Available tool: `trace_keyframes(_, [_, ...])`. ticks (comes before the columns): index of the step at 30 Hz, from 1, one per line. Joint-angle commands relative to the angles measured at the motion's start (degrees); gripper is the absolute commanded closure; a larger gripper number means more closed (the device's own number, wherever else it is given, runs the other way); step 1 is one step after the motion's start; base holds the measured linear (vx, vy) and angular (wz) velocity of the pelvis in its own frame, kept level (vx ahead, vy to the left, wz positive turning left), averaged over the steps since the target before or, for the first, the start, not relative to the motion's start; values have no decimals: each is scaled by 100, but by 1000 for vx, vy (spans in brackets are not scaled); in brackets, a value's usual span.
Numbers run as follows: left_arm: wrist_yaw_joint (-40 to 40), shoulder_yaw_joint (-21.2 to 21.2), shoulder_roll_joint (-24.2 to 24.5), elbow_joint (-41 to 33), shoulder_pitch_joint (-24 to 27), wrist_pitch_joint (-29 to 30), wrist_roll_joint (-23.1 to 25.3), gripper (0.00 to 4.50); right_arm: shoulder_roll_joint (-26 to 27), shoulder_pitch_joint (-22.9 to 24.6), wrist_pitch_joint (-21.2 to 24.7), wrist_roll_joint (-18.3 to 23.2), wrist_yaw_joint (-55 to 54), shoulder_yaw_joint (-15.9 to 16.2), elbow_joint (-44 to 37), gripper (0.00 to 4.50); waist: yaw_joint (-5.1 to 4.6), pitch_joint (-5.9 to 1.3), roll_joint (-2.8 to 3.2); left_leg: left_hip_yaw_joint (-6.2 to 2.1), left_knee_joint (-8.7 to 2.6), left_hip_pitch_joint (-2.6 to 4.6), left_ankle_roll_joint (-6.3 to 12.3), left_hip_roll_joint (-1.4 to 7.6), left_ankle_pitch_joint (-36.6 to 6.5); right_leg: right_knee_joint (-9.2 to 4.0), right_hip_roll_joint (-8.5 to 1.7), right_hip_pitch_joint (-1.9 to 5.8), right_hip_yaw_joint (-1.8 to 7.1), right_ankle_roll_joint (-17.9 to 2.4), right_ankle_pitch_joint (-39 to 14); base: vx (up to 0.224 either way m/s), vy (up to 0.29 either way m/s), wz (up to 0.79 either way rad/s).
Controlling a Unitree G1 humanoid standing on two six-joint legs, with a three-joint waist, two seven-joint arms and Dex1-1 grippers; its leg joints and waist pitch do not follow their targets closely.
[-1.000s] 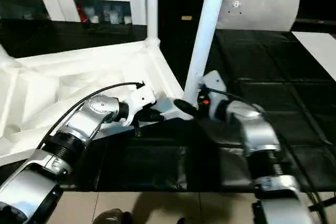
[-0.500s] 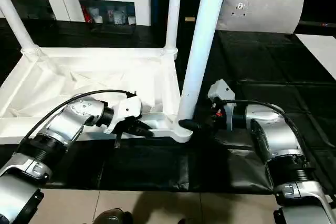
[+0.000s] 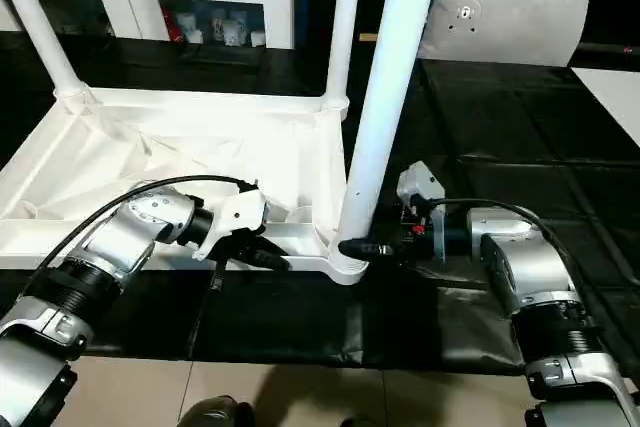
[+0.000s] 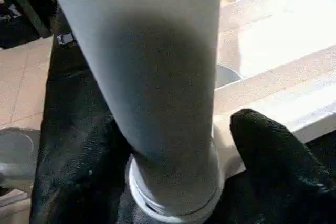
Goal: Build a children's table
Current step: Rotate leg to tighten
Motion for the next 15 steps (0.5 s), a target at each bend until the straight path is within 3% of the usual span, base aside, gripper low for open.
trace_keyframes(1, [-329,-223,-33,-225,36,-71,-24,450,-94,8,45,94,-47,-86,-147,169,-26,-424,-53,-252,-426,161,215,511,-1279,-480,-583,240,328,-1161,-1853,0,0,0])
trace_keyframes(12, [-87,-104,-170,-213,40,145,-95,450,40,186,304,188,-98,-7,-409,251,-25,-416,-46,-255,-435,164,185,512,-1333,-487,-584,236,331,-1162,-1868,0,0,0])
trace_keyframes(15, [330,-46,-340,-59,-38,342,7,450,296,173,336,-56,-721,49,-333,256,-42,-397,-42,-263,-442,175,139,504,-1432,-522,-598,220,333,-1119,-2101,0,0,0])
